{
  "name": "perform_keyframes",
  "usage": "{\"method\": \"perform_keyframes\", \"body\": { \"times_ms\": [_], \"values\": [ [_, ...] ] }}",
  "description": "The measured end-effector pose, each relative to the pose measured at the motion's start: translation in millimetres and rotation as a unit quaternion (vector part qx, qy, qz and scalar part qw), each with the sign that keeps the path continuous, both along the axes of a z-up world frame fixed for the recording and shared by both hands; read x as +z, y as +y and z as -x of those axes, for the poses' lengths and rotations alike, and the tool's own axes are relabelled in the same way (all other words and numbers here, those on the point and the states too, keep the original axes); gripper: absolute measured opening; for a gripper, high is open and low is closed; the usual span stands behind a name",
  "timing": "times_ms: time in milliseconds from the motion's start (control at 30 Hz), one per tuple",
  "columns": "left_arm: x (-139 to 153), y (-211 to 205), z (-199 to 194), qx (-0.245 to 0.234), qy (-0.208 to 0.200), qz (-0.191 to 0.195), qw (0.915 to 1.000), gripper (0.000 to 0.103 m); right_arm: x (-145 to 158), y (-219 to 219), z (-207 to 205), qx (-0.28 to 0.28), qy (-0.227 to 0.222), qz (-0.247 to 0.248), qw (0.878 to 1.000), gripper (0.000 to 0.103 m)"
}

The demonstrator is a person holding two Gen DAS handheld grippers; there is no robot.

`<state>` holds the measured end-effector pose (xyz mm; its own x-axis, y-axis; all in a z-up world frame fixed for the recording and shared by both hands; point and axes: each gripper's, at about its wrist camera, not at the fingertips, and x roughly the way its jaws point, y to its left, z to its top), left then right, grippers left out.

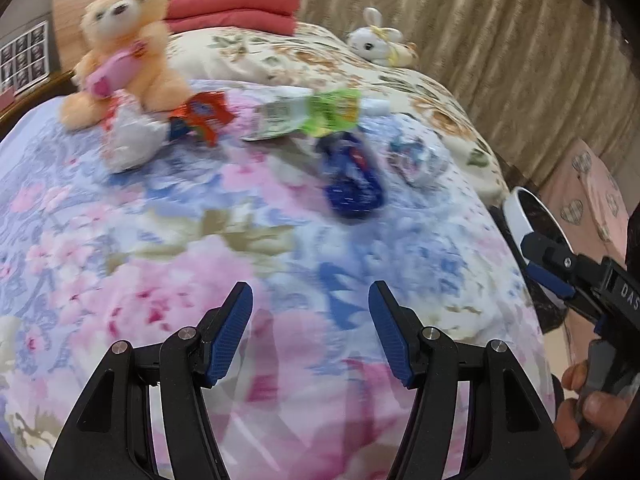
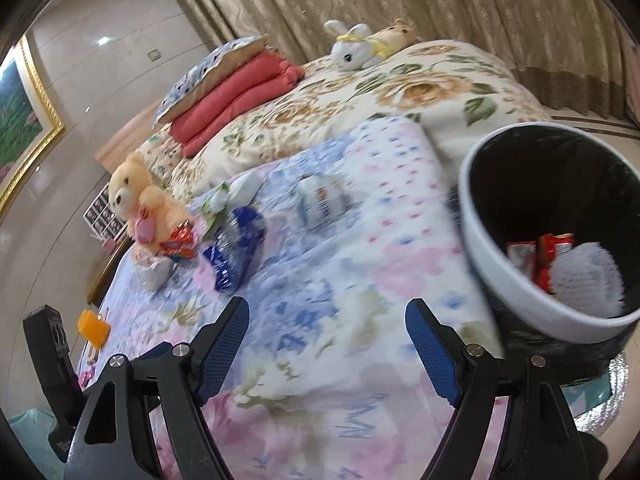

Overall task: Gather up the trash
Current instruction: 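Move both tools back over the bed toward the white bag and blue bottle, then grasp the white-red plastic bag with the left tool while the right tool grasps the blue plastic bottle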

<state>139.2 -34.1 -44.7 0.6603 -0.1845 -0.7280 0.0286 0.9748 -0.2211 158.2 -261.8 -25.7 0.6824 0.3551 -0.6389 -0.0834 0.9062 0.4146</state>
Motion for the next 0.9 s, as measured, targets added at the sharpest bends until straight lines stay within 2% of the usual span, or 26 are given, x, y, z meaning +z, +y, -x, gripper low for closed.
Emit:
{"method": "perform_keyframes", "body": {
  "times_ms": [500, 900],
  "values": [
    [-7, 60, -3, 0.052, 0.004, 0.002, 0.9986, 0.061, -12, 73, -23, 0.061, 0.006, 0.017, 0.998, 0.082],
    [-8, 86, -23, 0.068, 0.011, -0.003, 0.9976, 0.063, -19, 104, -43, 0.082, 0.009, 0.032, 0.996, 0.085]
  ]
}}
